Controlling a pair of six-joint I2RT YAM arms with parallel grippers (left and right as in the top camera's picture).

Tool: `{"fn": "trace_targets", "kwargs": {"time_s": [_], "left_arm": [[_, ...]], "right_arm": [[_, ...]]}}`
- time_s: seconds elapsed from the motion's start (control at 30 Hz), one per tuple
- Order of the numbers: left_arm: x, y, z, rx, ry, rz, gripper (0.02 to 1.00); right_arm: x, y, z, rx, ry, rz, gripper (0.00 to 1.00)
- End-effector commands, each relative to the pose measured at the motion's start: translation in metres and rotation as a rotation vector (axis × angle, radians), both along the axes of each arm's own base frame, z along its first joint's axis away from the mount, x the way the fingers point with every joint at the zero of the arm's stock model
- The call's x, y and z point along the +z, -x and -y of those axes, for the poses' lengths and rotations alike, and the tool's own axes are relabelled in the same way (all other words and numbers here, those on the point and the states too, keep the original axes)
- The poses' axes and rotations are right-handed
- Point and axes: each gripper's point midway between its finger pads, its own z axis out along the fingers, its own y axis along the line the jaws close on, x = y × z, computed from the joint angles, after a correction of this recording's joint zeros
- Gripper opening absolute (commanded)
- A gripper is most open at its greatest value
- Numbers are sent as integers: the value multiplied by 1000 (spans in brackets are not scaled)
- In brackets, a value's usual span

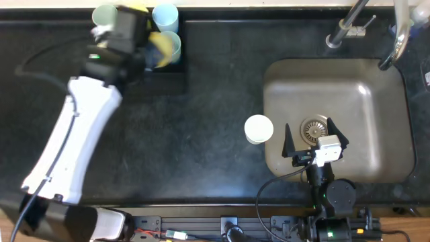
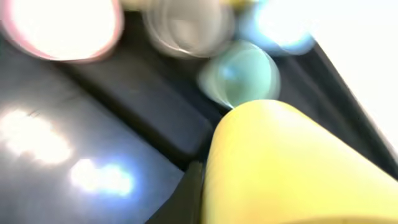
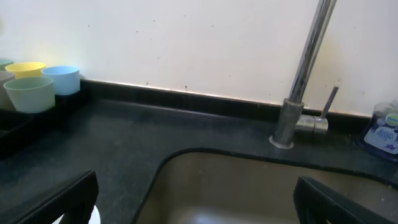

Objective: Store Cups

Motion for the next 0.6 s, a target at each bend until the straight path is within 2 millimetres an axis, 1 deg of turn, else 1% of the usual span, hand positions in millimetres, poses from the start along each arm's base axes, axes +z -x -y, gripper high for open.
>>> {"fn": "trace_targets", "kwargs": {"time_s": [0.03, 0.07, 0.13, 0.2, 0.43, 0.6], "left_arm": [[-8, 5, -35, 348, 127, -39, 36], [-8, 5, -40, 367, 116, -38, 36], [-12, 10, -51, 470, 102, -45, 36], [-18, 15, -57, 544, 99, -64, 36], [-50, 31, -59, 727, 122, -188, 36], [-72, 28, -53, 766, 152, -252, 36]], "right_arm": [[-3, 0, 1, -2, 3, 0, 996], [-3, 0, 1, -2, 3, 0, 998], [-3, 0, 1, -2, 3, 0, 998], [-3, 0, 1, -2, 3, 0, 998], [-3, 0, 1, -2, 3, 0, 998], [-3, 0, 1, -2, 3, 0, 996]]}}
